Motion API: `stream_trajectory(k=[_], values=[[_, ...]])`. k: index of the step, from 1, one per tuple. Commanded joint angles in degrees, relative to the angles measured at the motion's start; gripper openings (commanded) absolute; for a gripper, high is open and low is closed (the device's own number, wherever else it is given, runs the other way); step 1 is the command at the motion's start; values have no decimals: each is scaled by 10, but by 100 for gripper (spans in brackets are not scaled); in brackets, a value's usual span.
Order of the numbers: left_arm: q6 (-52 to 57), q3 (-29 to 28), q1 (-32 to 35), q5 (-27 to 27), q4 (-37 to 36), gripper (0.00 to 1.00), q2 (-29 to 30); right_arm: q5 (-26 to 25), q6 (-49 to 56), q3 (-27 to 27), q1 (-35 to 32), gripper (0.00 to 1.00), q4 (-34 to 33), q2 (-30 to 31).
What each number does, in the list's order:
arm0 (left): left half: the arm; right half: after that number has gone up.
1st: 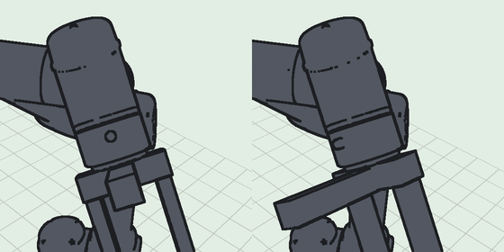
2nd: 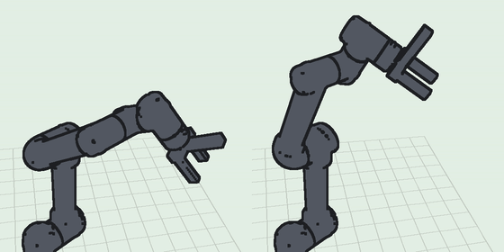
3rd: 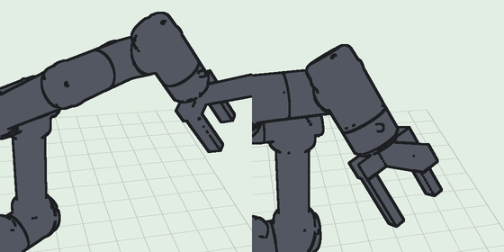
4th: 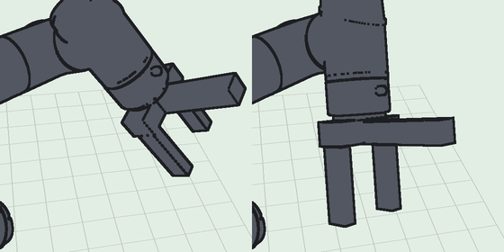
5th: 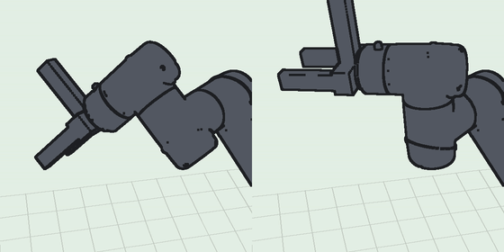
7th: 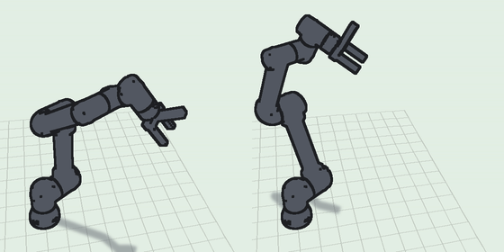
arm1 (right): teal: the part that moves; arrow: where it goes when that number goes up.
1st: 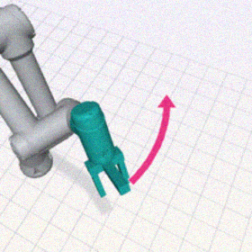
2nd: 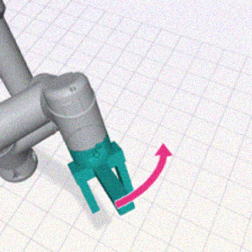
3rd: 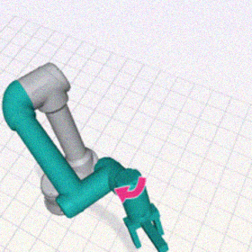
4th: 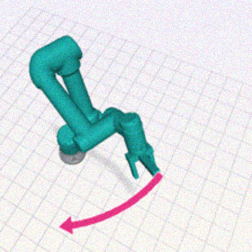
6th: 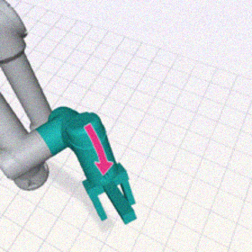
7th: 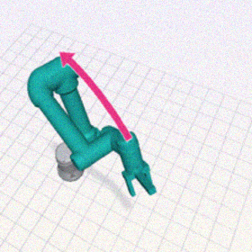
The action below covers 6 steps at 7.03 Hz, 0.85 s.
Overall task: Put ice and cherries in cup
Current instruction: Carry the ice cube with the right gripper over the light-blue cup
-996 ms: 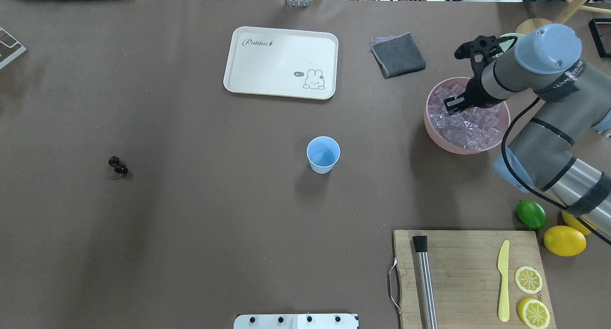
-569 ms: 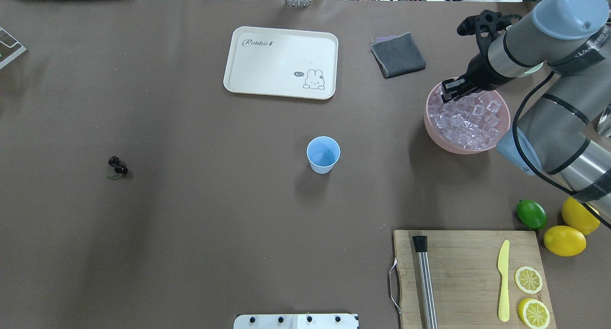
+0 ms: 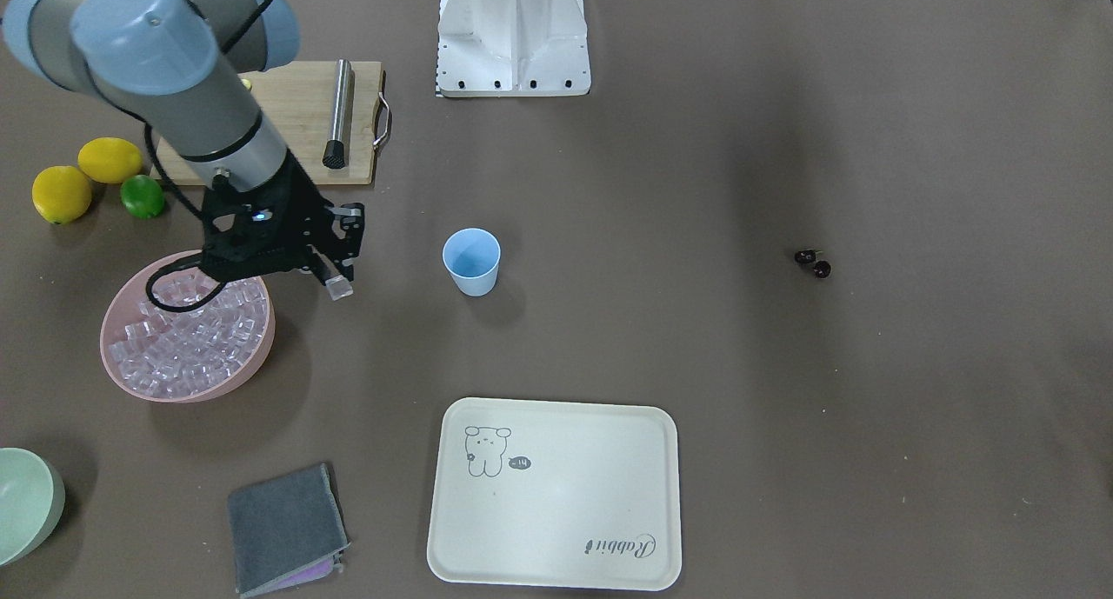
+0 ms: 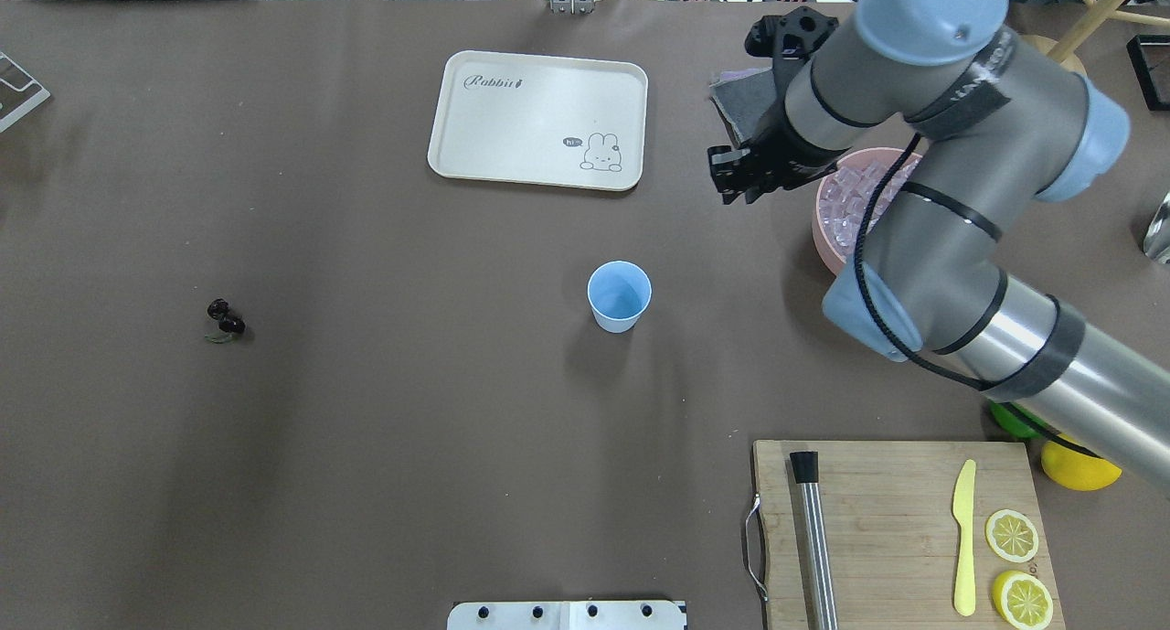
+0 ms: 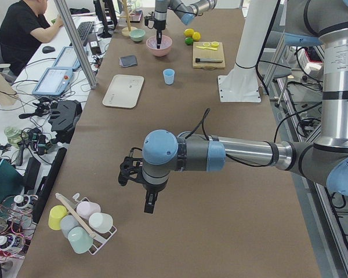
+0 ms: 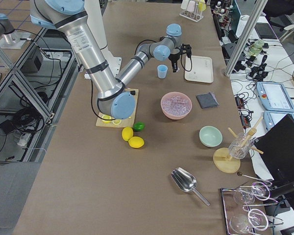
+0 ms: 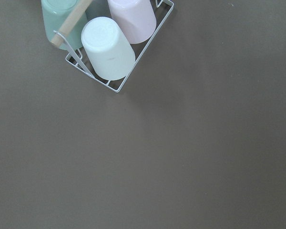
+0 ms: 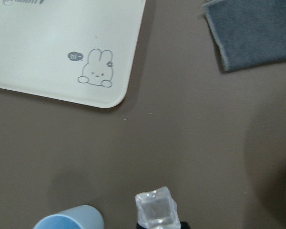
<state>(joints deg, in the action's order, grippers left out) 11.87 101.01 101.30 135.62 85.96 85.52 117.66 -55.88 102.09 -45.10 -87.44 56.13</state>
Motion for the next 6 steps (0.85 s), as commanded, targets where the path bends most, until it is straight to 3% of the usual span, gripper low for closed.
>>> stream_trajectory(k=[1,3,5,6], values=[[0,-1,2,0,0,98,1,-51,-89,-13,68,18,-53,-81],[0,-1,3,0,0,98,5,-88,-101,-28,105,19,-51,-81],[0,0,3,0,0,98,5,-91,-102,-14,107,23,-54,-75],[0,-1,3,0,0,98,5,-94,-106,-9,108,83,-54,-72]])
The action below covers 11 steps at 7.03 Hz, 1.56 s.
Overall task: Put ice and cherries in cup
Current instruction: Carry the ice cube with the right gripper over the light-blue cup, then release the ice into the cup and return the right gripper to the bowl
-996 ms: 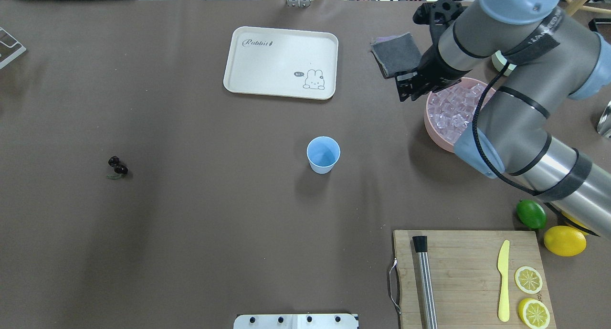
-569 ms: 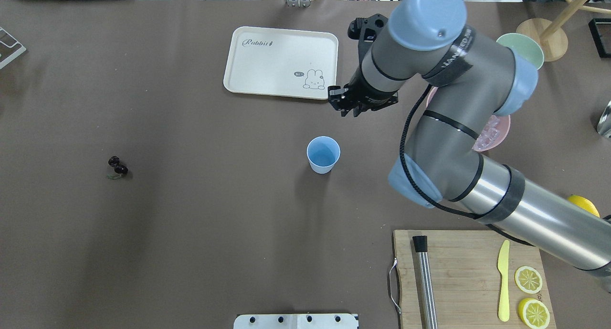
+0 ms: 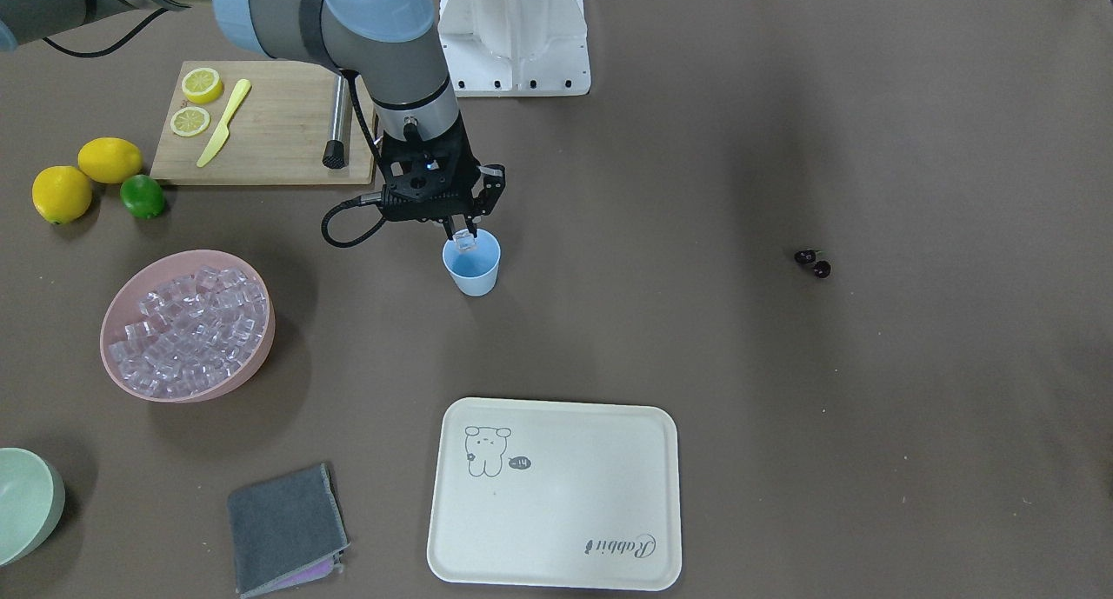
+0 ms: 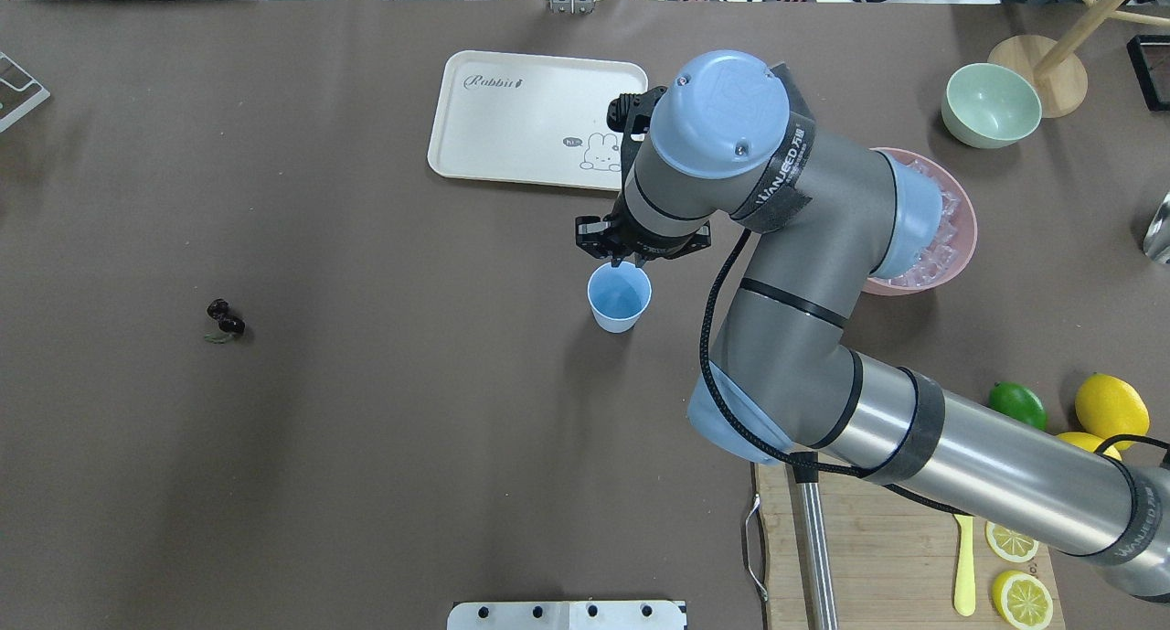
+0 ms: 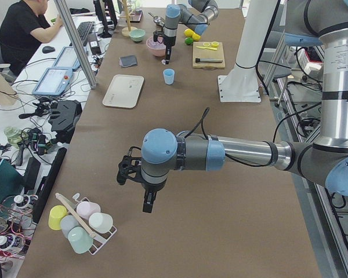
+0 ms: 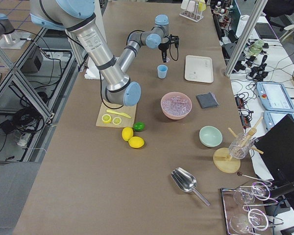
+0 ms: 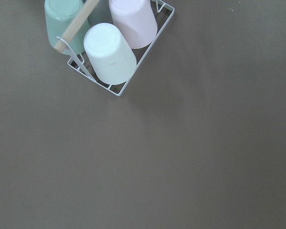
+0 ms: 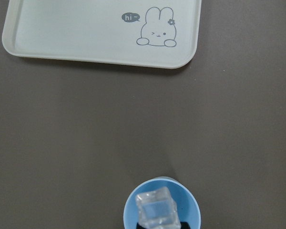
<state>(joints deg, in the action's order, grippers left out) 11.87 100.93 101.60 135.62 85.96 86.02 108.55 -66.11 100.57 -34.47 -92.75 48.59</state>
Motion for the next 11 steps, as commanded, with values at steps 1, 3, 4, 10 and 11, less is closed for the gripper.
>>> stream_trajectory(k=[1,3,4,10,11], values=[[0,1,0,0,0,98,0,-4,-3,11,2,99,-1,10],[0,5,0,0,0,98,0,-3,5,50,-6,99,-1,59],[0,6,0,0,-1,98,0,1,30,57,-25,99,0,91],[0,10,1,0,0,98,-8,28,309,58,-147,95,17,215],[0,15,3,0,0,98,-9,25,313,47,-144,95,17,217]])
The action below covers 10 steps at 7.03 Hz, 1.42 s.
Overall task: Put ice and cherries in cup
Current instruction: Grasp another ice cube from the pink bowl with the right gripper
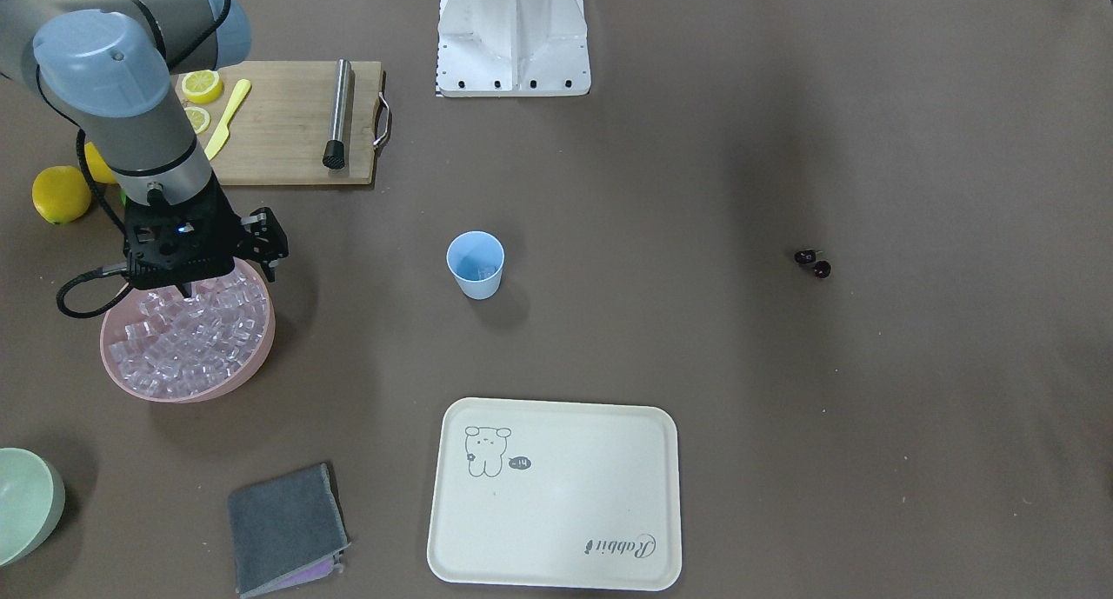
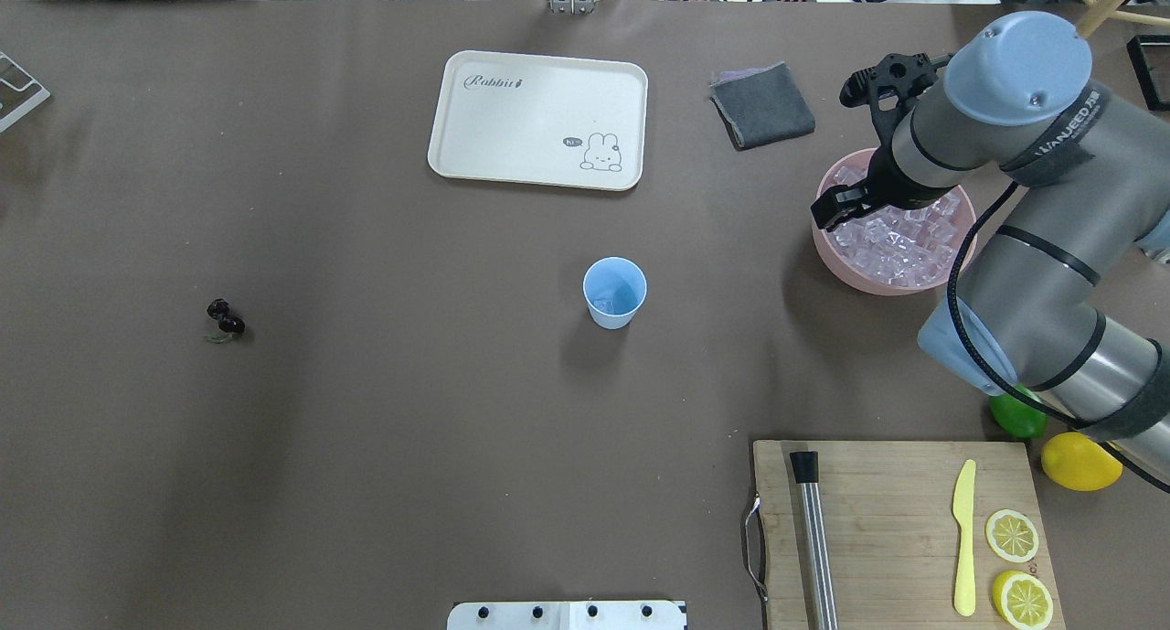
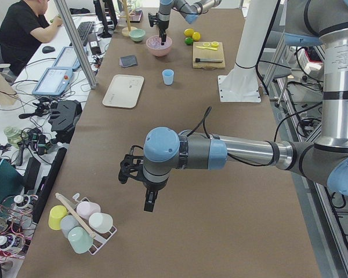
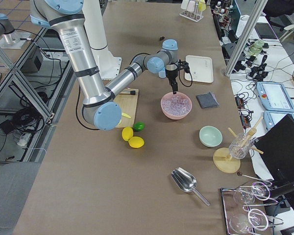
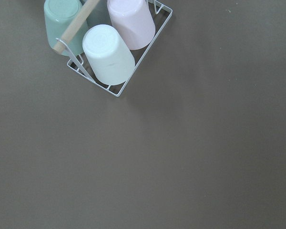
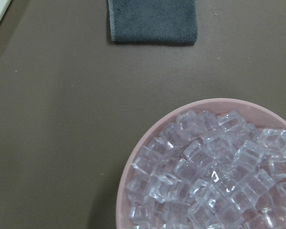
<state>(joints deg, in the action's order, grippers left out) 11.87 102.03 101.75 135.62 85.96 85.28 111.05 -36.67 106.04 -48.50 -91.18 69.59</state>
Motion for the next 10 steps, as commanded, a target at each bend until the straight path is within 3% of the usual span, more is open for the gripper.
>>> stream_trajectory(k=[1,2,5,7,9,10], values=[[0,3,1,0,0,98,-1,1,16,-13,-5,95,1,14],[0,4,1,0,-1,98,0,0,17,-26,-5,94,6,16],[0,5,1,0,0,98,4,-3,-24,-71,0,89,123,48],[0,13,2,0,-1,98,2,-4,-87,-61,19,80,141,54],[0,16,2,1,-1,98,1,-24,-92,-59,38,78,143,55],[0,18,2,1,-1,98,1,-22,-91,-59,37,69,153,56]])
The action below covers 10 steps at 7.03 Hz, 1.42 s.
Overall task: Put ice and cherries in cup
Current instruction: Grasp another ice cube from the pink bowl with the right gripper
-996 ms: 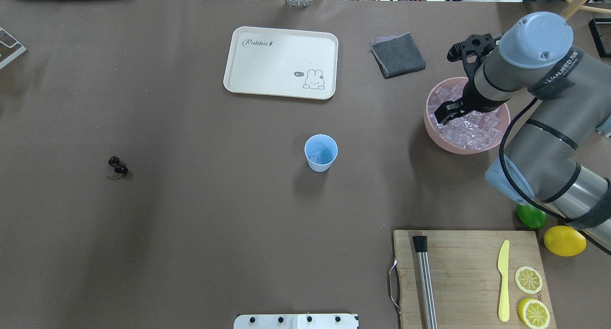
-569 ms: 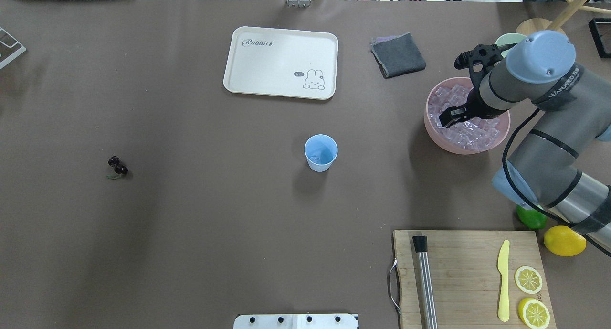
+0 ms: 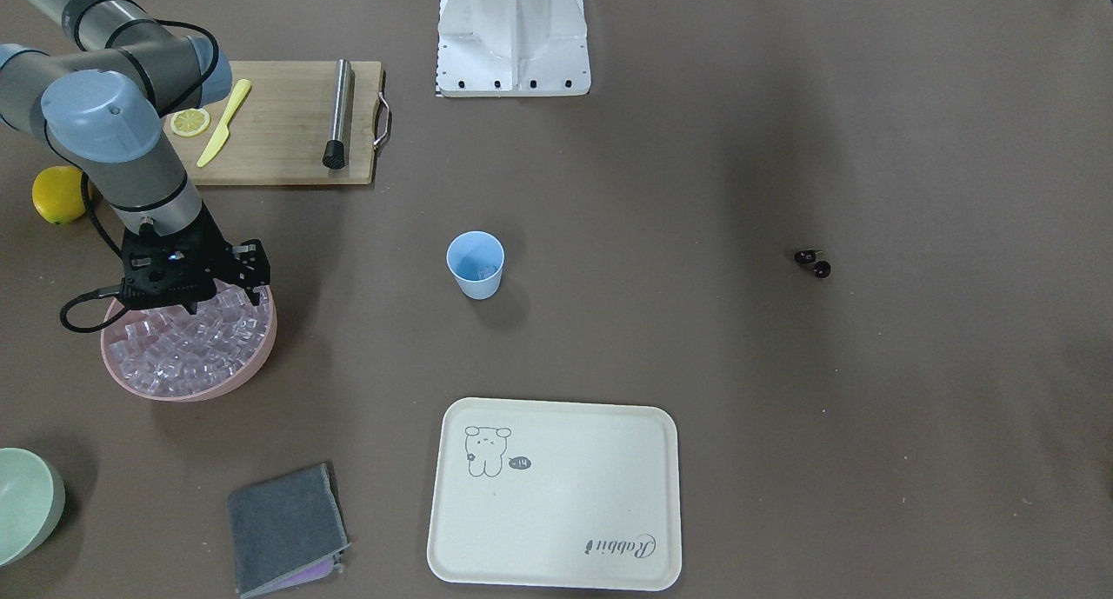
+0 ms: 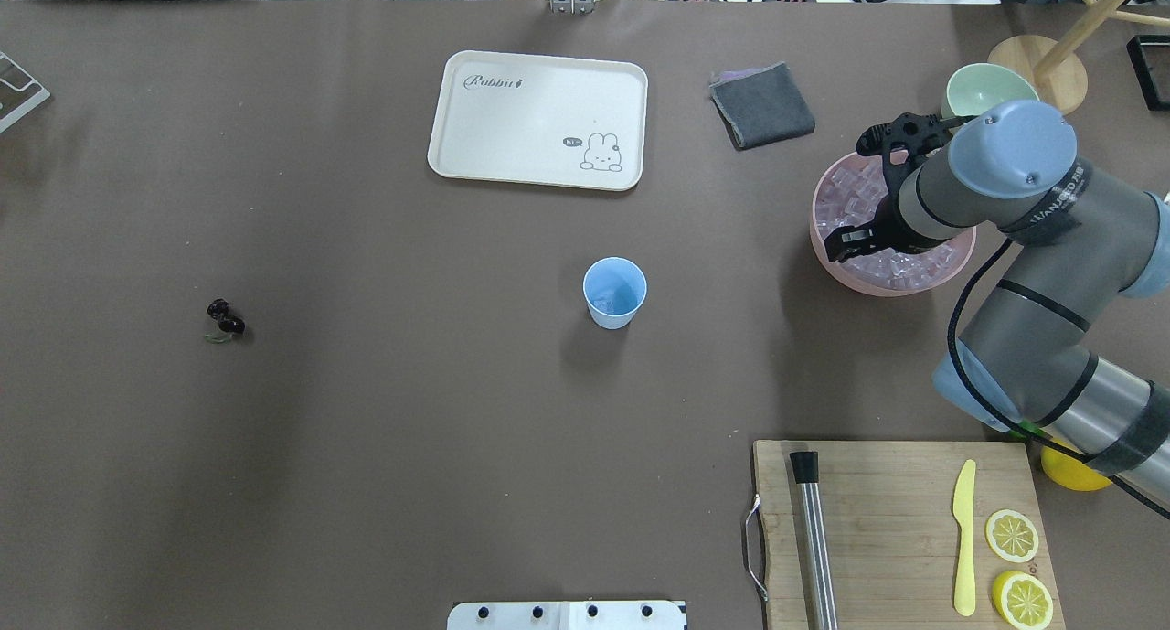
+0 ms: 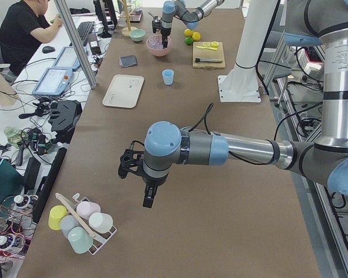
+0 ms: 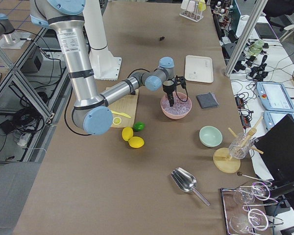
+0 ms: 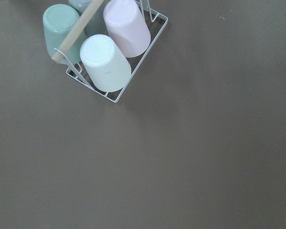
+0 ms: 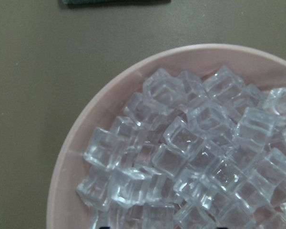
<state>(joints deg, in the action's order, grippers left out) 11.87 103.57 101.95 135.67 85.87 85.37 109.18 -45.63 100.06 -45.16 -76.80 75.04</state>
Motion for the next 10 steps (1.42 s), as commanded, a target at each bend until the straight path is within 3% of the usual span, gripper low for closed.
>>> stream_trajectory(k=[1,2,5,6,9,10], values=[[0,3,0,0,0,98,-1,-2,0,-1,4,54,11,2],[0,2,-1,0,0,98,-1,-1,5,-3,4,33,11,3],[-1,0,0,-1,-1,98,3,2,8,-1,4,28,12,13],[-1,0,0,0,-1,98,2,6,9,1,4,22,11,9],[0,-1,0,-1,0,98,0,61,48,10,-43,20,1,4],[0,0,1,0,0,98,-2,69,48,31,-50,20,-50,-27]])
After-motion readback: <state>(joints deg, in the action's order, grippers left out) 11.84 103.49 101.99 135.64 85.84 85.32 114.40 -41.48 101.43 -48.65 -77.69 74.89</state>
